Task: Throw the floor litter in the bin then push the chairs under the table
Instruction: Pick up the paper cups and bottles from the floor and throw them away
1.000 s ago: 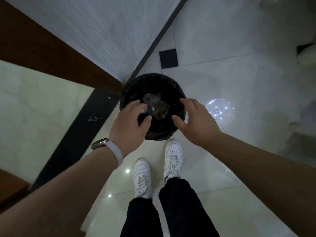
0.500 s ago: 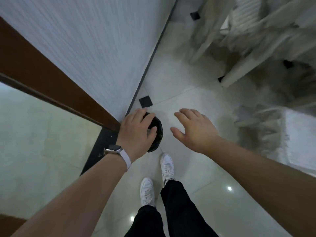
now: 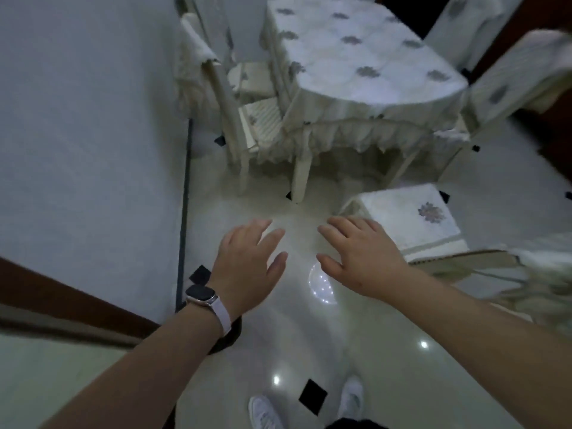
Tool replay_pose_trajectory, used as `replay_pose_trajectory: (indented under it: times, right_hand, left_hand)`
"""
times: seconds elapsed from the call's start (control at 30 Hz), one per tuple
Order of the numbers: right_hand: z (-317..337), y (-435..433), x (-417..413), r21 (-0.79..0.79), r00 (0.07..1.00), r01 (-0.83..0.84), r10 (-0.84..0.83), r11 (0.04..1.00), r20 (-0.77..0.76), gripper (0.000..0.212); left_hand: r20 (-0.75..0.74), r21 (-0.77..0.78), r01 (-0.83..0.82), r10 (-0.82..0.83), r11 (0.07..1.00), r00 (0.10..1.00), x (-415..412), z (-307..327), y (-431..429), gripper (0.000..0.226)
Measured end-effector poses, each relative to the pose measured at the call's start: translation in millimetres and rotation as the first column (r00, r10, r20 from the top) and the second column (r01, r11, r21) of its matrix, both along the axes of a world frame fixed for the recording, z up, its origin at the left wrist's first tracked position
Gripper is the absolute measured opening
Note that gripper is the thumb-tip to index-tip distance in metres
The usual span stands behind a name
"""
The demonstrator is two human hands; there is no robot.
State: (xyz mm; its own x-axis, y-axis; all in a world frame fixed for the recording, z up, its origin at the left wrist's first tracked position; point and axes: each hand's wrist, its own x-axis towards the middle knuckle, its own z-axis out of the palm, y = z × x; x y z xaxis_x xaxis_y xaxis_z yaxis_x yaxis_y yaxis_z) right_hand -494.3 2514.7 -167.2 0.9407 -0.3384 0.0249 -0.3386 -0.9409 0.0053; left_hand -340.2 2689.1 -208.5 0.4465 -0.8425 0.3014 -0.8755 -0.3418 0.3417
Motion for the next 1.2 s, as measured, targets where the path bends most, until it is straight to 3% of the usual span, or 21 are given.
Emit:
replay_pose_trajectory:
  times: [0.2,0.4,0.73,1.0,1.2]
  right_hand:
    - [32,-49,-120,-0.043,0.97,0.222,-0.216,0.974,0.109,0.056]
    - [53,-95,-264,-0.079,0.916,0.375,-0.355,0.924,0.187,0.052]
    - [77,-160,-504,-0.091,0.802,0.569,-0.527,0.817,0.282,0.052]
    - [82,-192,-599,-0.107,0.692,0.696,-0.624,0.71,0.364,0.049]
    - [69,-230,-639,-0.104,0.625,0.765,-0.695,0.635,0.355,0.048]
  left_hand:
    - [0.057,-0.032,0.186,-0.184,0.982,0.981,-73,38,-84,0.045]
    - [0.118,-0.012,0.346,-0.343,0.938,0.932,-196,67,-166,0.044]
    - [0.274,-0.063,0.611,-0.575,0.789,0.771,-420,105,-294,0.042]
    - [0.299,-0.085,0.758,-0.709,0.647,0.639,-514,118,-371,0.037]
    - [0.2,-0.109,0.825,-0.801,0.554,0.564,-560,92,-442,0.04]
